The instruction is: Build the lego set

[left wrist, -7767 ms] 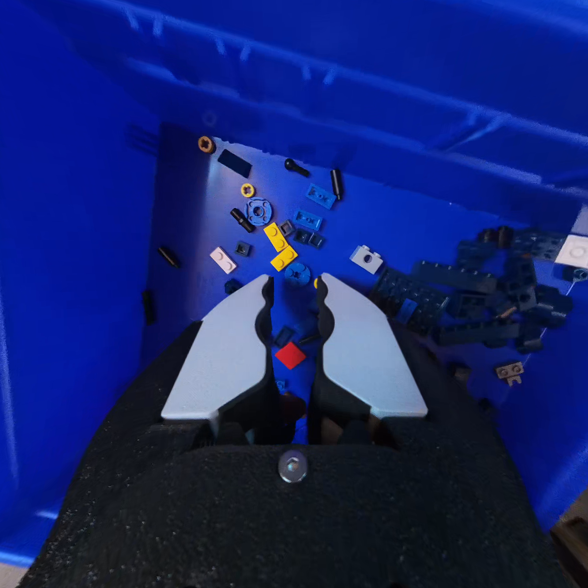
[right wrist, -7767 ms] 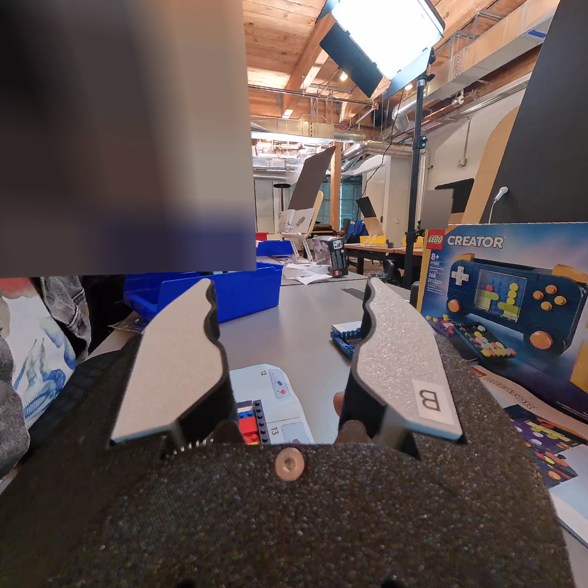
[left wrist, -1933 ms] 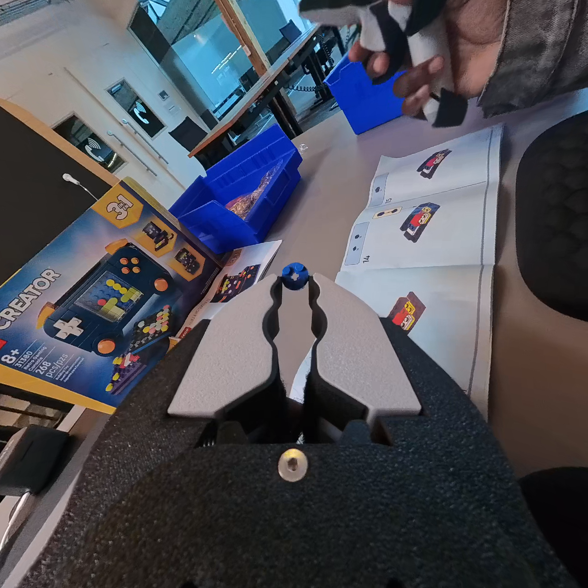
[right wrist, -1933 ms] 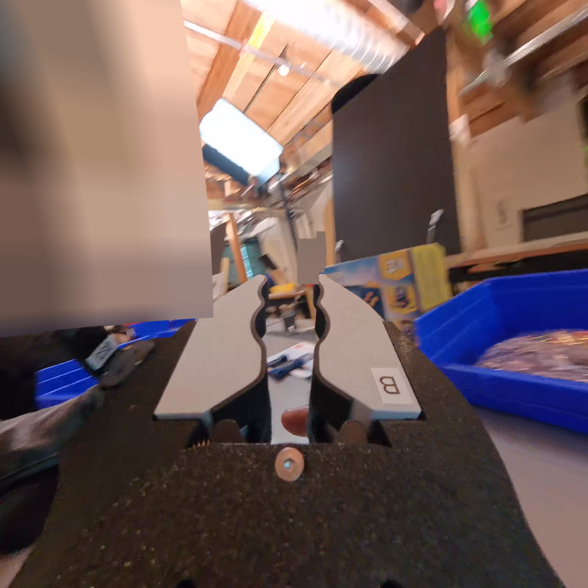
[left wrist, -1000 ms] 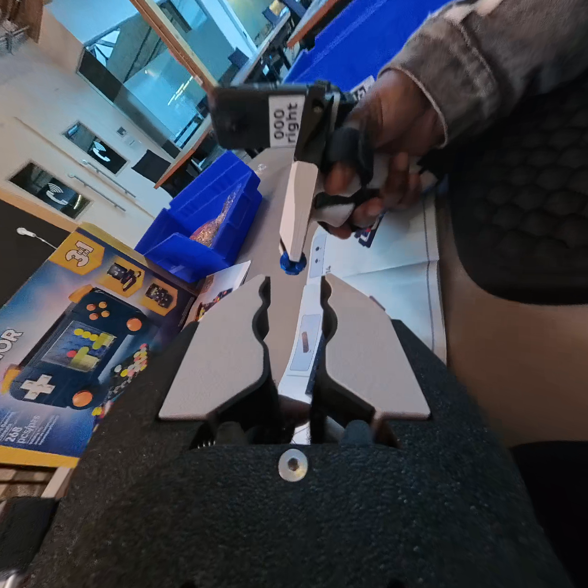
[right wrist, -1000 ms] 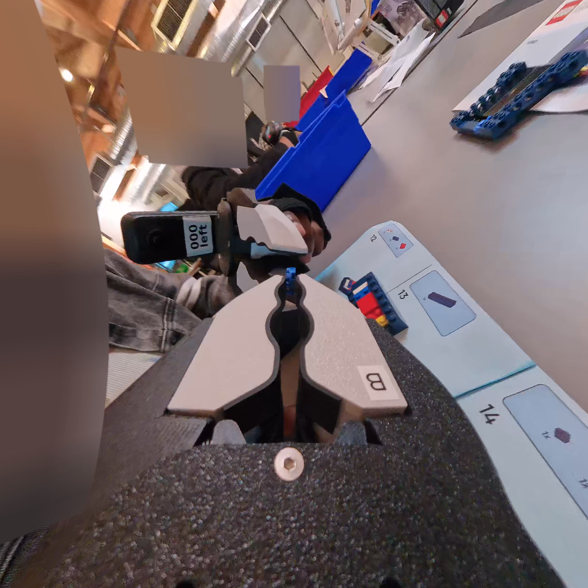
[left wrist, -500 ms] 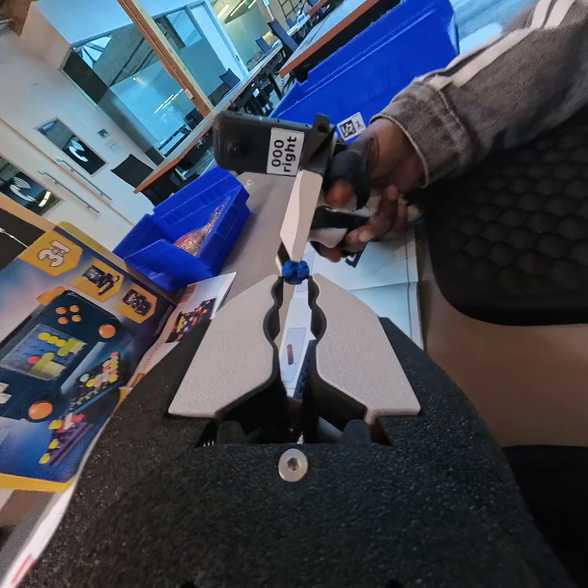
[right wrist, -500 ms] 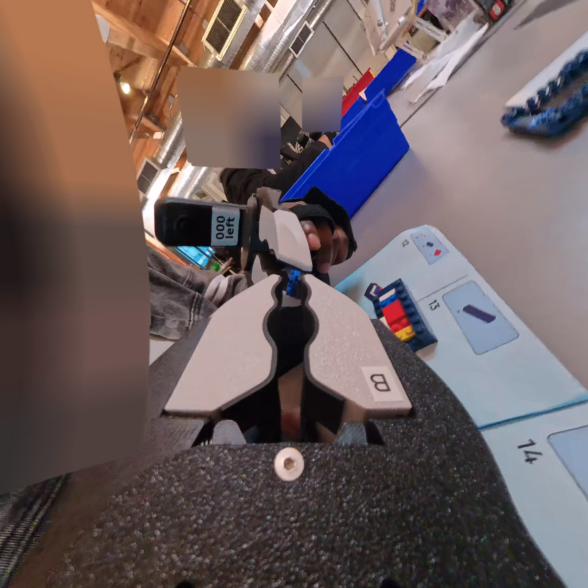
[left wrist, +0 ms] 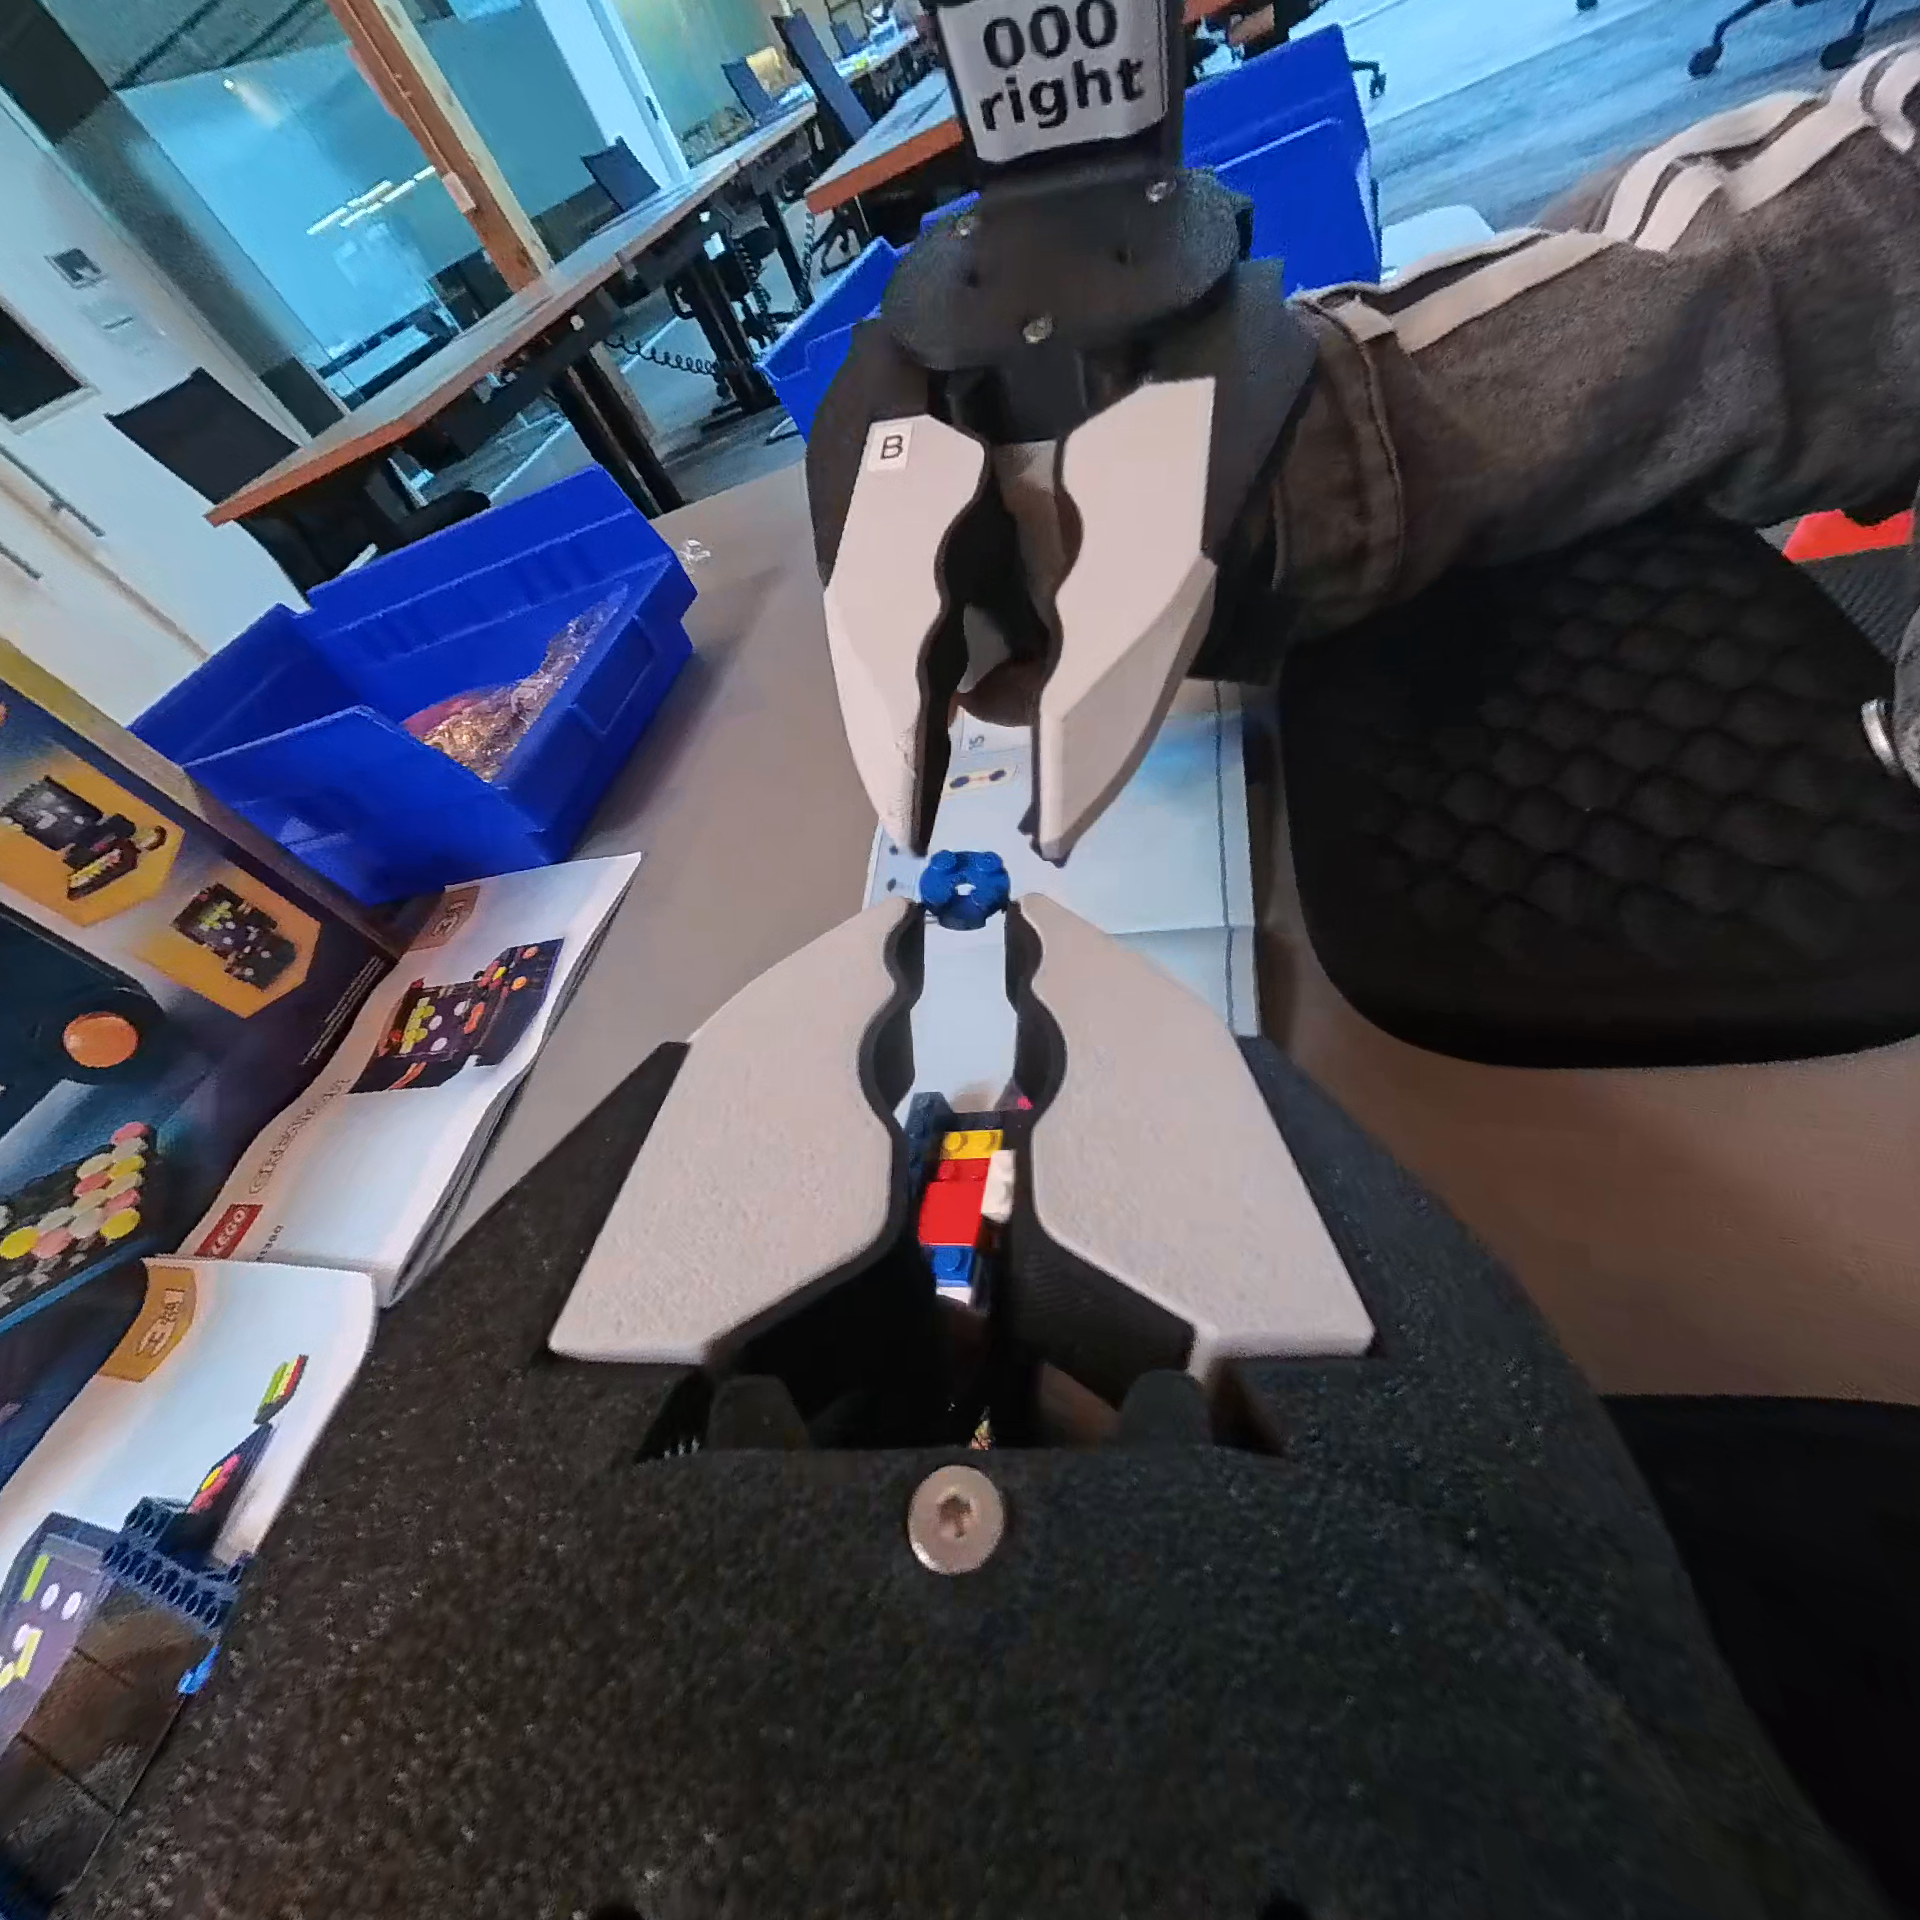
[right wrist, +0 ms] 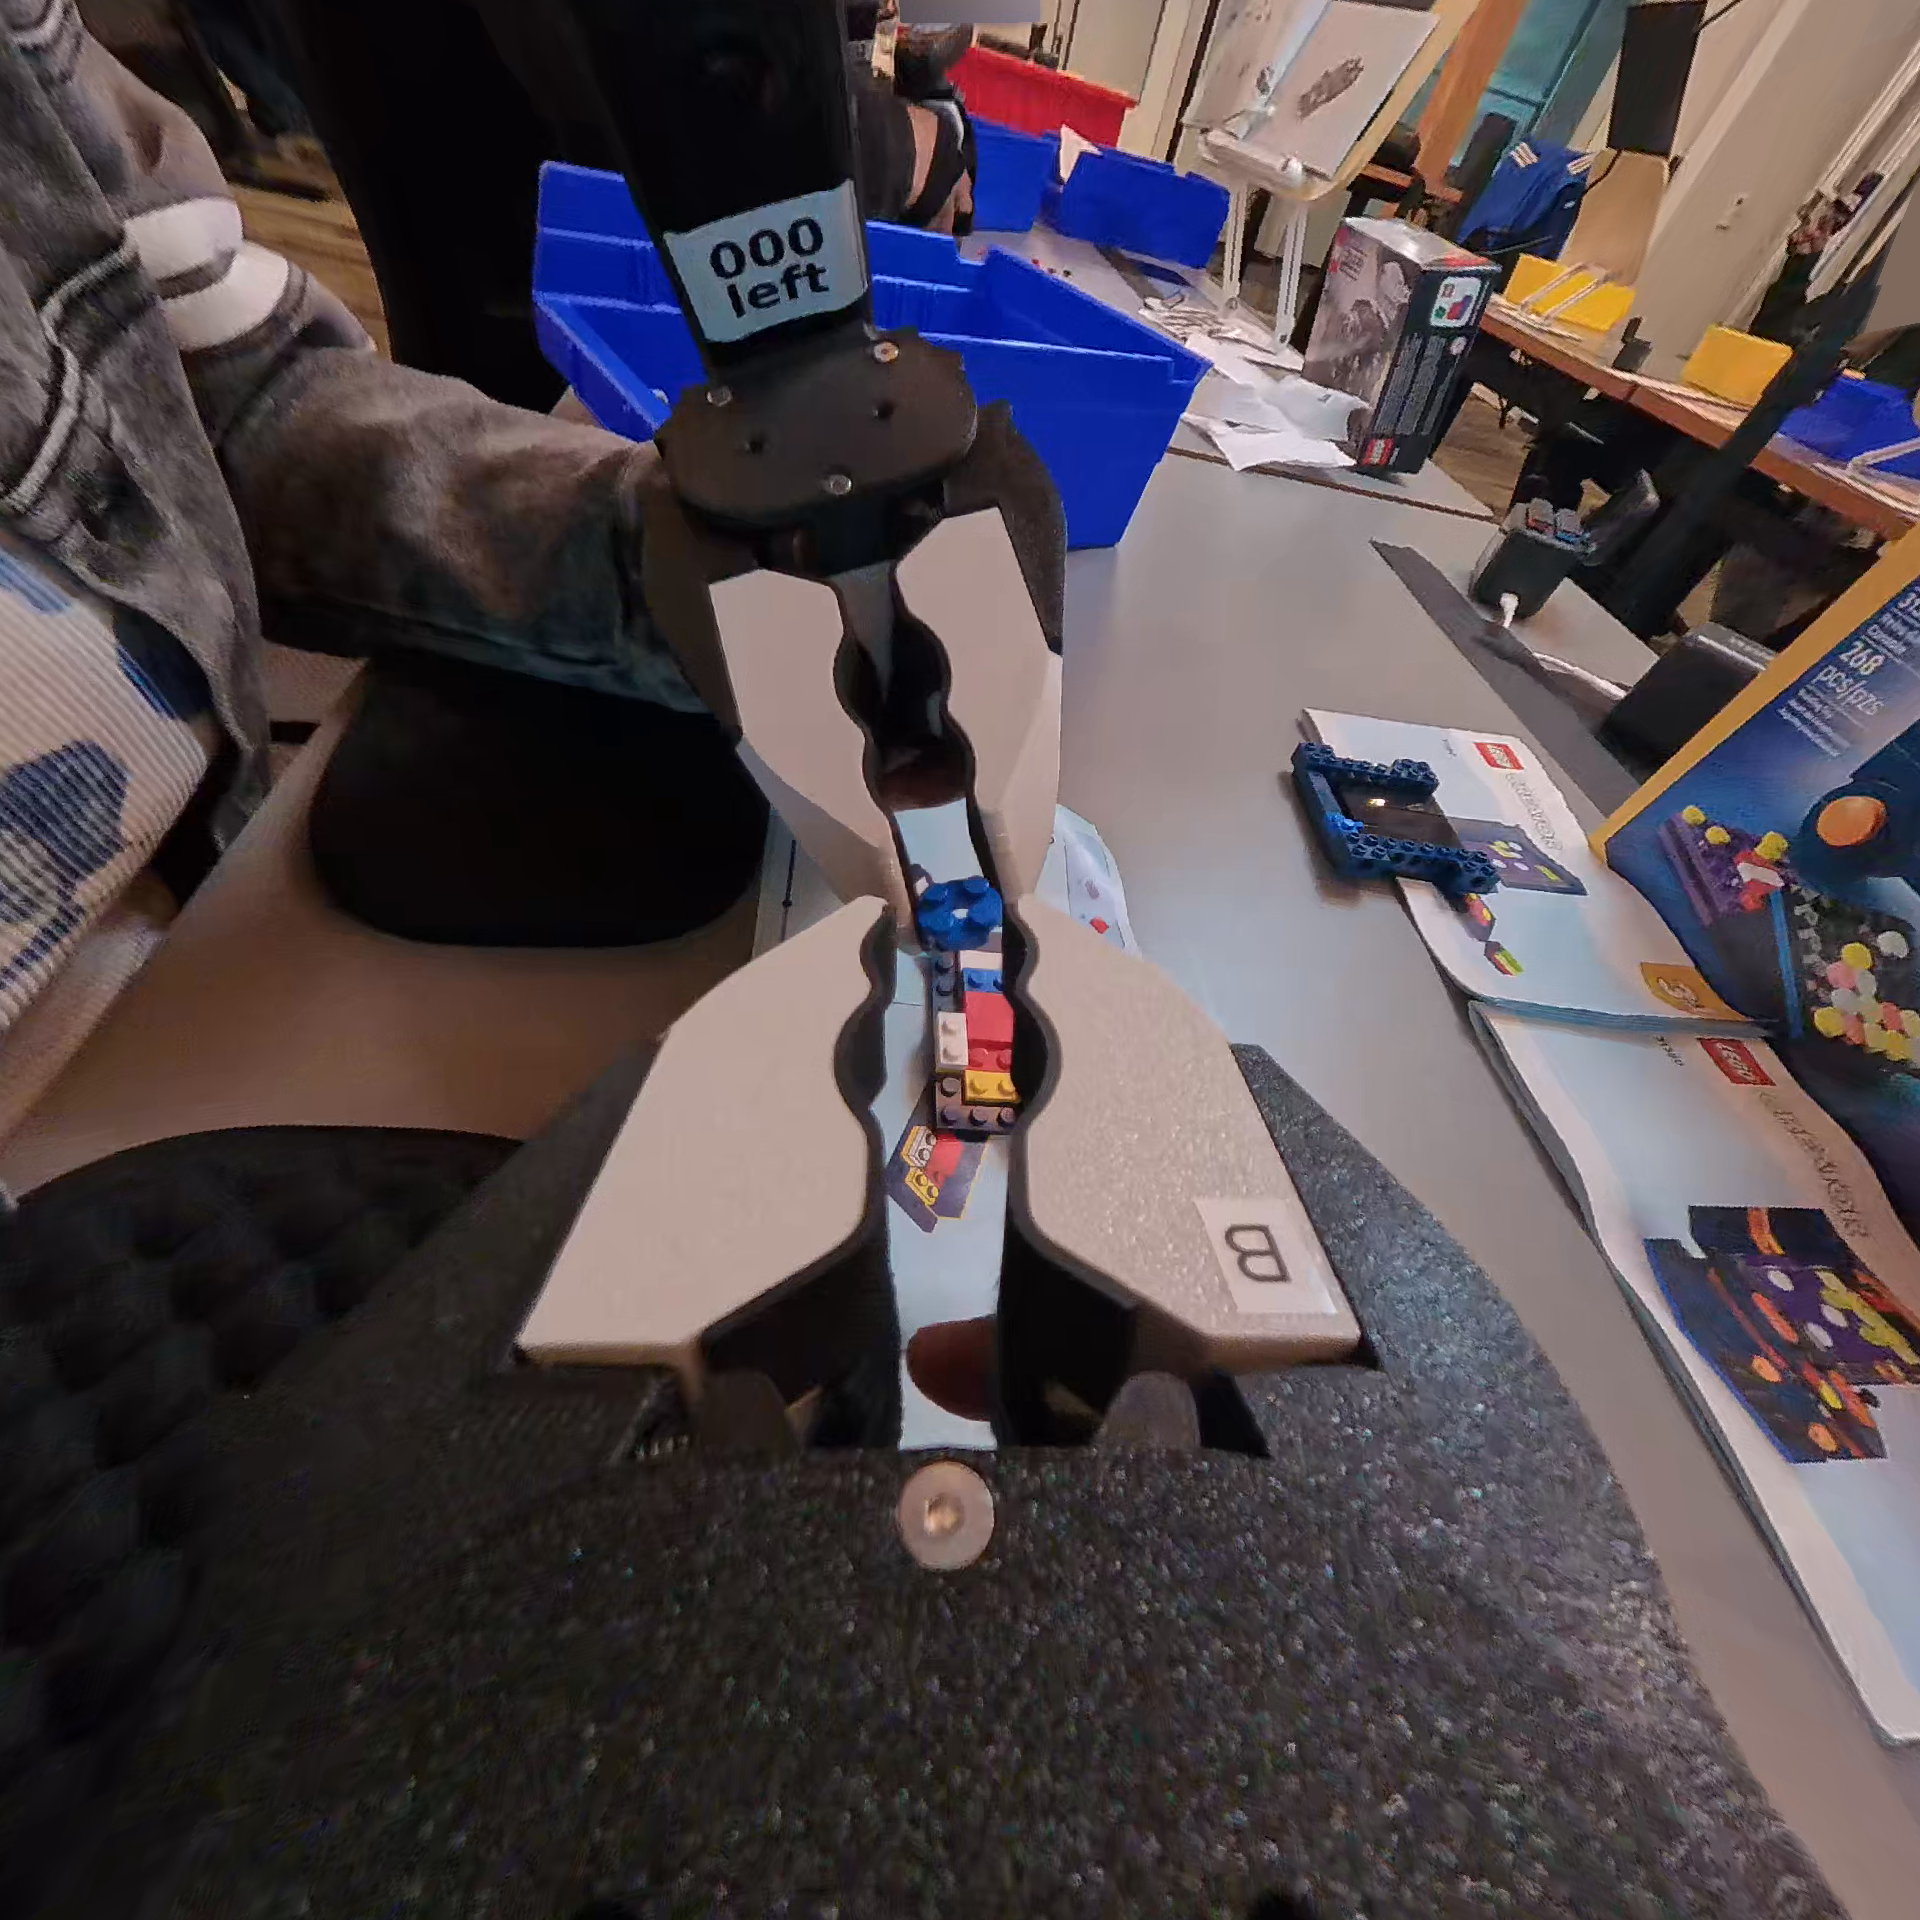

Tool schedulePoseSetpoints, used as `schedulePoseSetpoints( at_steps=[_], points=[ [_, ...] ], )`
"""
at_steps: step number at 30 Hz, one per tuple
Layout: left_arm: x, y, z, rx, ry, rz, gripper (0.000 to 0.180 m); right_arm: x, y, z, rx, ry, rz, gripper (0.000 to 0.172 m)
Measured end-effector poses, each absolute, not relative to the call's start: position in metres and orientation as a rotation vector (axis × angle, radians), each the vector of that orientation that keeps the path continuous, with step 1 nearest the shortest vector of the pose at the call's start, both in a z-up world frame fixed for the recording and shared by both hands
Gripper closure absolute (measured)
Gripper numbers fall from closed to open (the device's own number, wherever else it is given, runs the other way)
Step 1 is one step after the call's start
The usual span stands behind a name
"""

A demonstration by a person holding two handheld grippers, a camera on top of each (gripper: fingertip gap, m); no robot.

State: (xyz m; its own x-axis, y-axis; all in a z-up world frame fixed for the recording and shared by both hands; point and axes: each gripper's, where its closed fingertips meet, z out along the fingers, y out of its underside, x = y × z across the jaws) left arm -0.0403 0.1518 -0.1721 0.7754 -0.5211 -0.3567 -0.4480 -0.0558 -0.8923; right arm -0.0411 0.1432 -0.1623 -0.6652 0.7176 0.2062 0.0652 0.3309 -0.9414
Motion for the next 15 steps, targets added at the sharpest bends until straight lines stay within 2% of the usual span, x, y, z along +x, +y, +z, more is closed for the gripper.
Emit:
schedulePoseSetpoints(
  at_steps=[15],
  points=[
    [-0.037,0.15,-0.179,-1.728,0.8,-0.097,0.166,-0.043,0.143,-0.175,-0.595,-2.039,1.161,0.157]
  ],
)
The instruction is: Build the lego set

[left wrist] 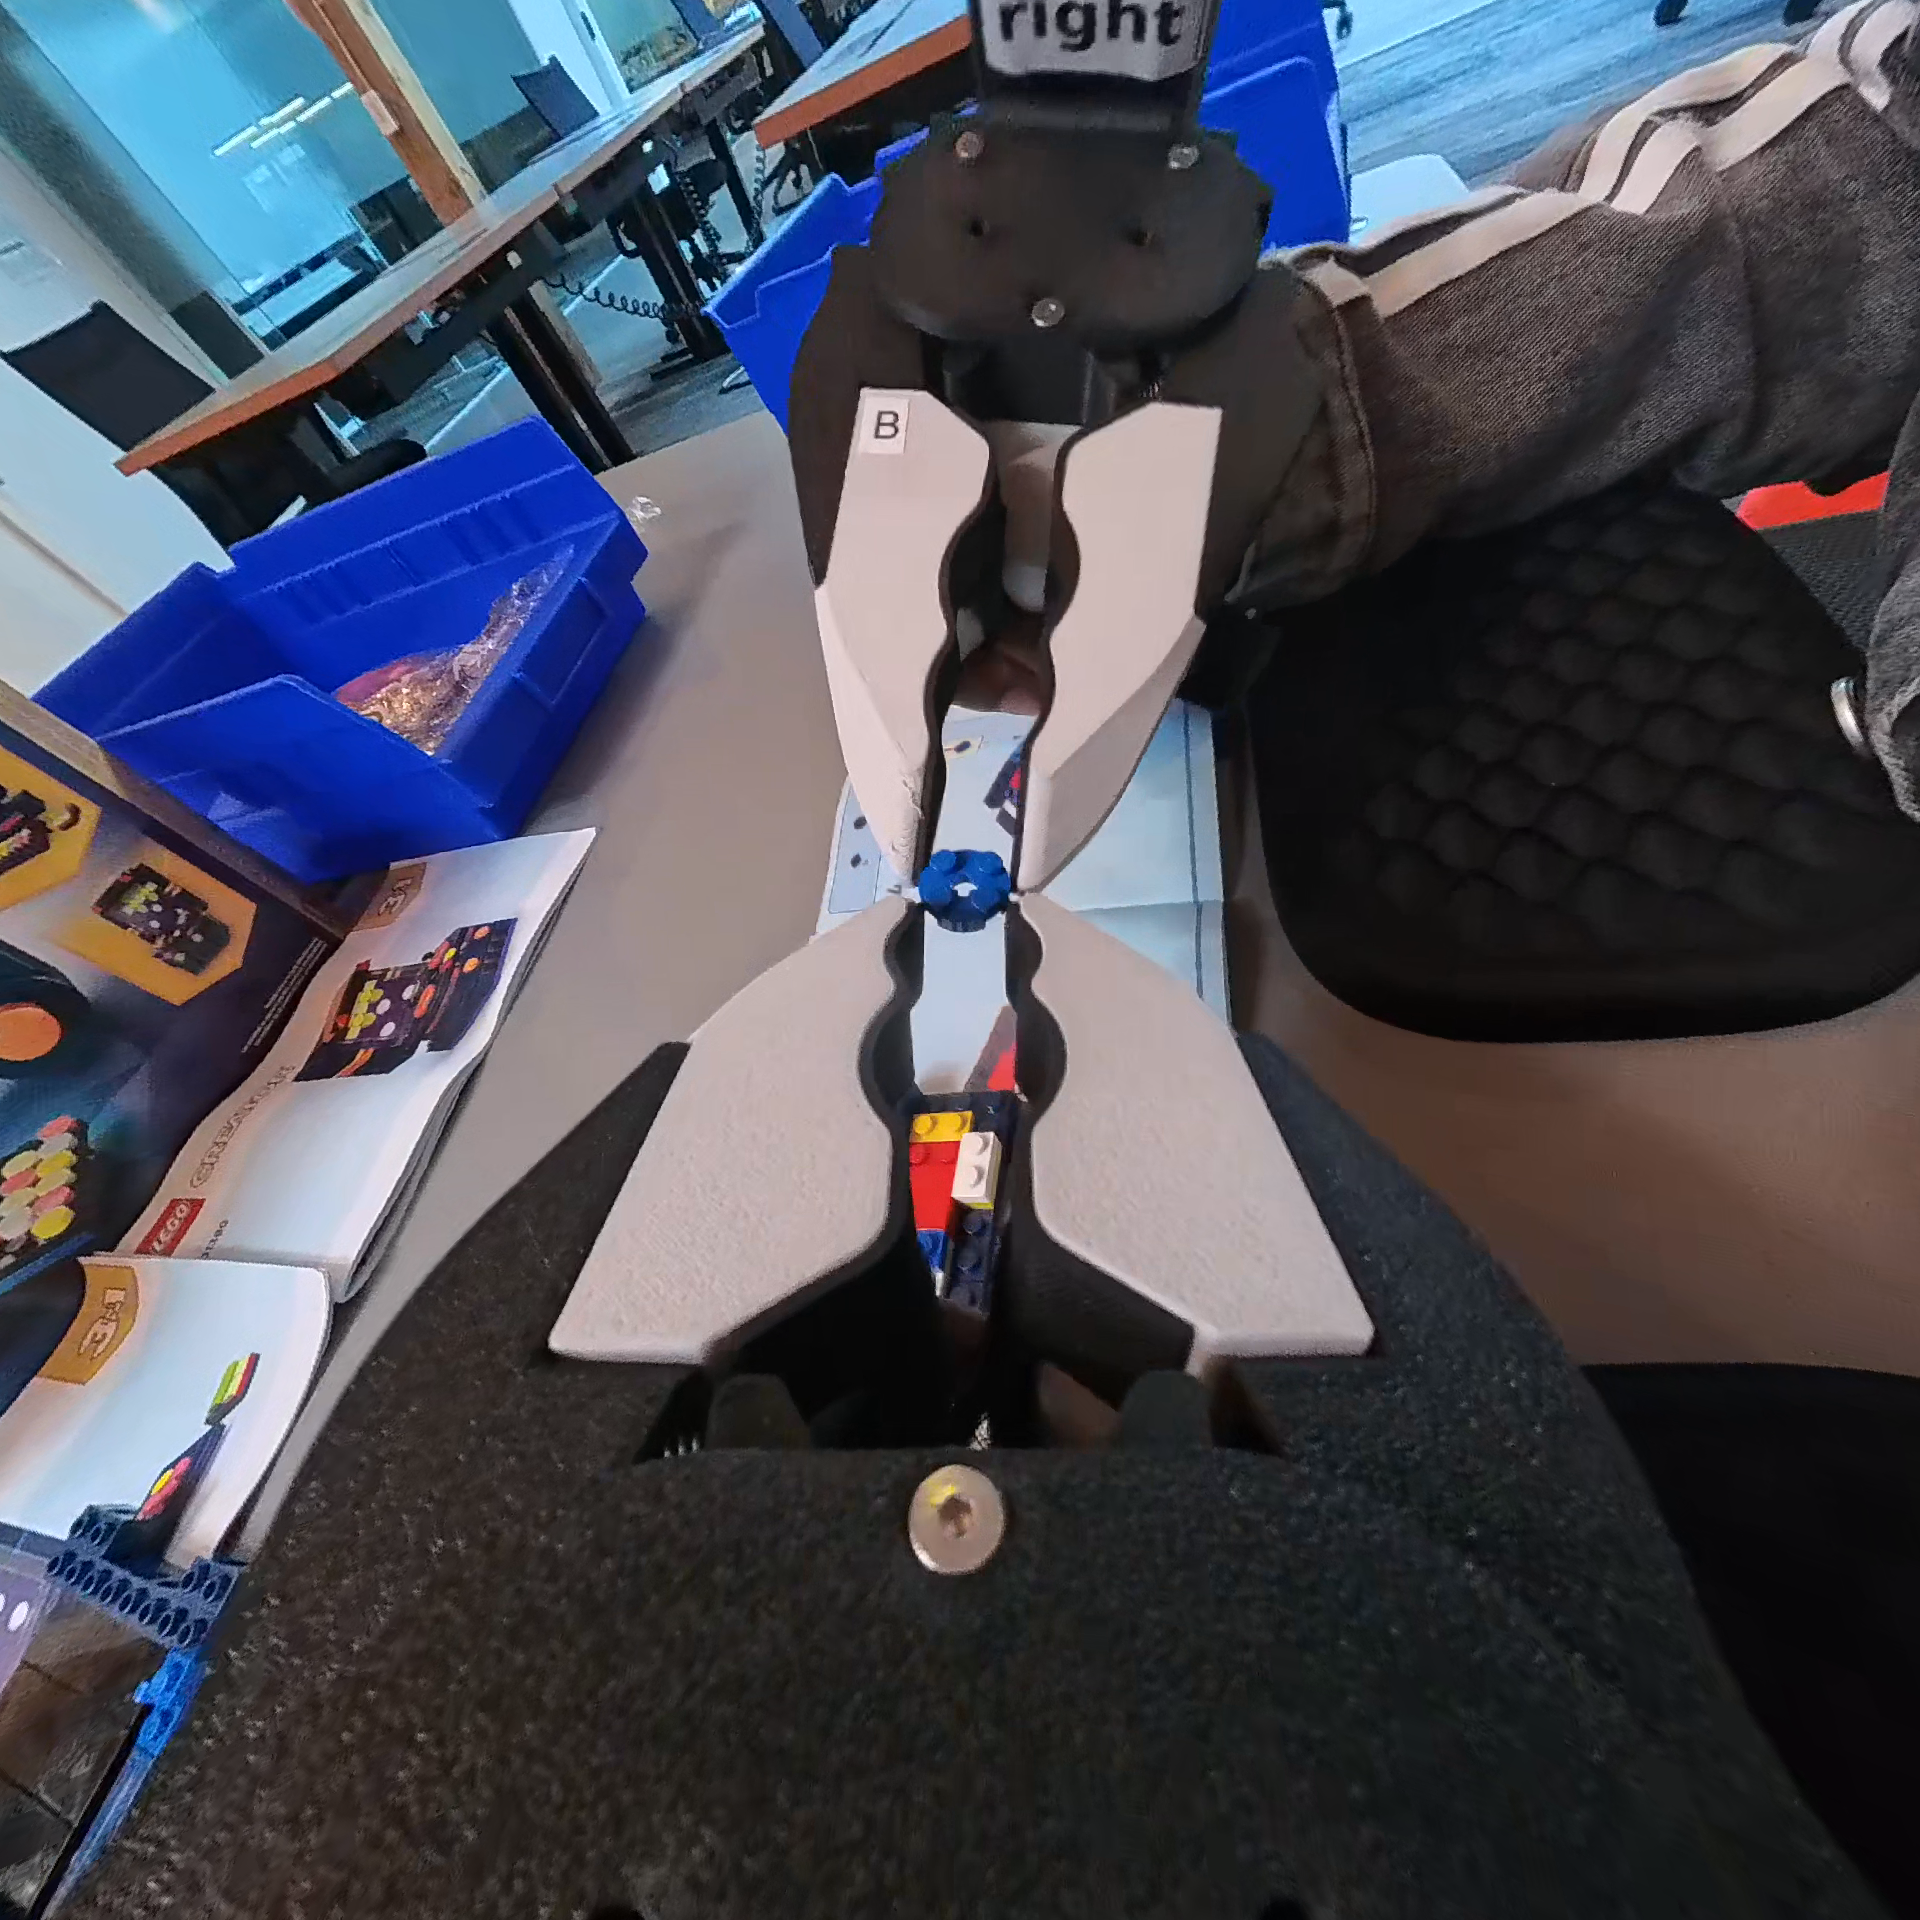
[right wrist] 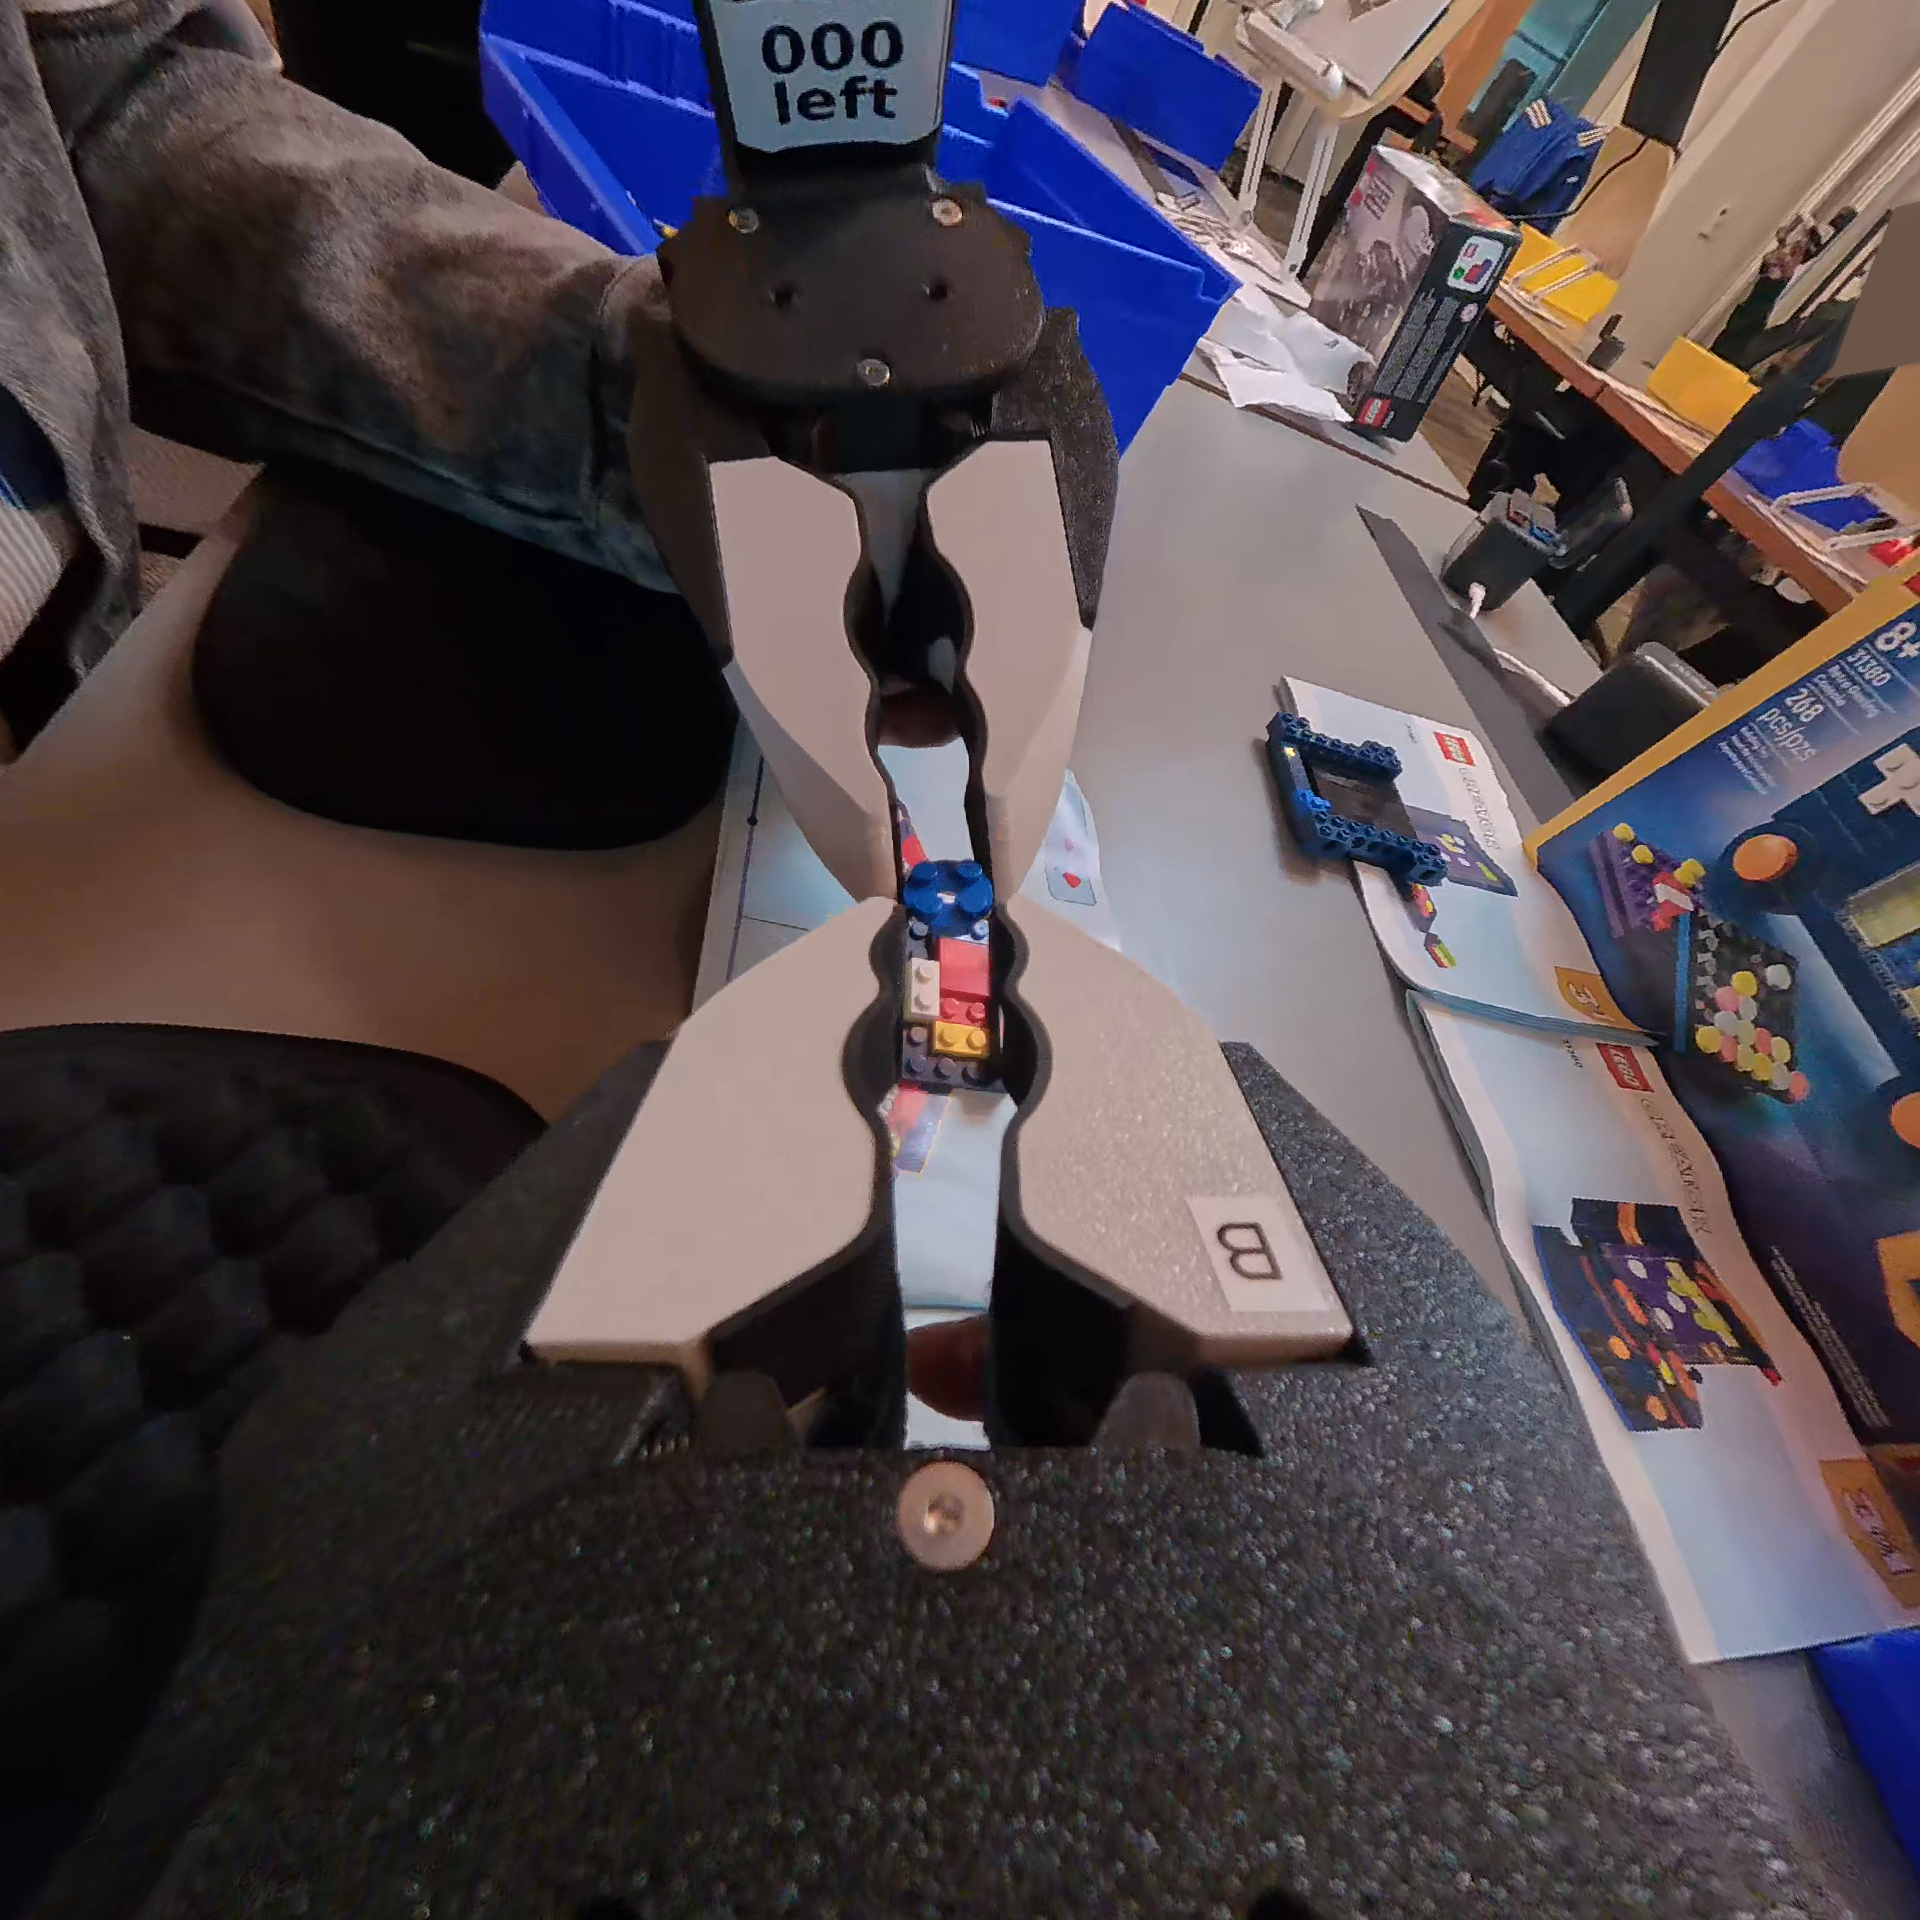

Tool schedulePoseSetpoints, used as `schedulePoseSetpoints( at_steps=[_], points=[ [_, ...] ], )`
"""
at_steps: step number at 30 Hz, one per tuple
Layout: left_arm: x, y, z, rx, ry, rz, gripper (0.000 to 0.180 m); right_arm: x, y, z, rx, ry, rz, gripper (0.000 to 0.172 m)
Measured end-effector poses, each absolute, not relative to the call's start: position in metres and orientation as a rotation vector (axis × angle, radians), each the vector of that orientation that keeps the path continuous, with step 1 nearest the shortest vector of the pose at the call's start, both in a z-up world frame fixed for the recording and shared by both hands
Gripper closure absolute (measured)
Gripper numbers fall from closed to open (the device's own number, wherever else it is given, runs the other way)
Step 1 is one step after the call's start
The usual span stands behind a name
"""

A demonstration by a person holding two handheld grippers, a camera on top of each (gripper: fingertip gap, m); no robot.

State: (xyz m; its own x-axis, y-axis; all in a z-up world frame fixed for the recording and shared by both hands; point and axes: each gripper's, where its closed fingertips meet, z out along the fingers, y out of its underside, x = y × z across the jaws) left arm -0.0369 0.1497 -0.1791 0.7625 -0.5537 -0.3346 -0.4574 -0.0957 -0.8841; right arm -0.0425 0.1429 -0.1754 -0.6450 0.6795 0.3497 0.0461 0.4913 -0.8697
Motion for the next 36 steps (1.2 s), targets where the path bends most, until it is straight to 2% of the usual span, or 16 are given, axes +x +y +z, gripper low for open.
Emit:
schedulePoseSetpoints(
  at_steps=[10,15,21,32,36],
  points=[
    [-0.038,0.151,-0.185,-1.757,0.795,-0.094,0.165,-0.044,0.146,-0.182,-0.643,-2.056,1.166,0.157],
    [-0.06,0.152,-0.189,-1.829,0.742,-0.026,0.159,-0.048,0.158,-0.194,-0.773,-2.081,1.171,0.157],
    [-0.079,0.146,-0.229,-2.069,0.776,0.021,0.152,-0.055,0.167,-0.228,-0.959,-2.252,1.117,0.157],
    [-0.076,0.145,-0.244,-2.13,0.744,-0.082,0.161,-0.063,0.165,-0.239,-1.063,-2.354,1.095,0.157],
    [-0.08,0.146,-0.238,-2.107,0.735,-0.058,0.151,-0.067,0.16,-0.243,-1.05,-2.409,1.062,0.157]
  ],
)
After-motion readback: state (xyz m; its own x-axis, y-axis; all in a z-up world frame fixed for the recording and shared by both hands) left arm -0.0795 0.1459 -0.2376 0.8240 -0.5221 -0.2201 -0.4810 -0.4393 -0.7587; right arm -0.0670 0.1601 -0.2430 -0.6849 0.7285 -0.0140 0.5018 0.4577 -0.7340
